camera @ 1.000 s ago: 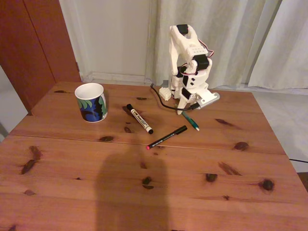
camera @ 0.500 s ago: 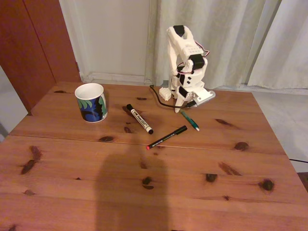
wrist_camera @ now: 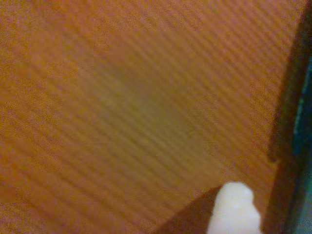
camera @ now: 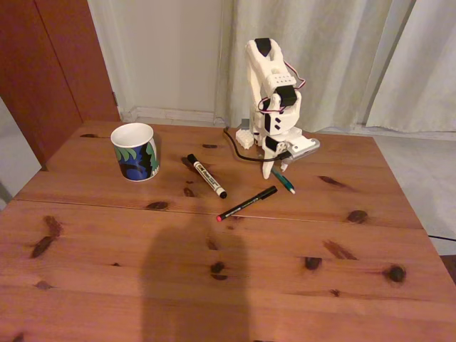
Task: Clean up the desk and place the pens and markers into the cup
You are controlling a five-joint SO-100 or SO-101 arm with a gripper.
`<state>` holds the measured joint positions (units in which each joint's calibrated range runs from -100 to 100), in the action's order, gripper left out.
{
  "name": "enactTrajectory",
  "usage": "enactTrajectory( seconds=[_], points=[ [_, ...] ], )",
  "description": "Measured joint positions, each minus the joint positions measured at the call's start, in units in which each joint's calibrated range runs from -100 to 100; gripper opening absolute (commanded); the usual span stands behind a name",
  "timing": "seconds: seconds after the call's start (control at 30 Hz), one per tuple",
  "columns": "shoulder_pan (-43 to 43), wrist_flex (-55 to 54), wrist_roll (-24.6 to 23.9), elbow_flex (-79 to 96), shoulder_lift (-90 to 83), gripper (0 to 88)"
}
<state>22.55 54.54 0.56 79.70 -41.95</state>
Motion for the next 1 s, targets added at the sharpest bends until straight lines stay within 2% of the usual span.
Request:
enactTrajectory(
  seconds=[0.1,0.27,0.3,0.6,1.0],
  points=[
    [0.0,-0.1,0.0,0.0,0.0,19.3],
    [-0.2,-0.9,0.0,0.4,0.0,1.2],
    [-0.2,-1.2,0.0,0.4,0.0,0.0],
    [-0.7,-1.9,-1.2,0.3,0.0,0.8],
    [-11.6,-22.7,-7.9,-0.3,-5.3,0.8]
  ],
)
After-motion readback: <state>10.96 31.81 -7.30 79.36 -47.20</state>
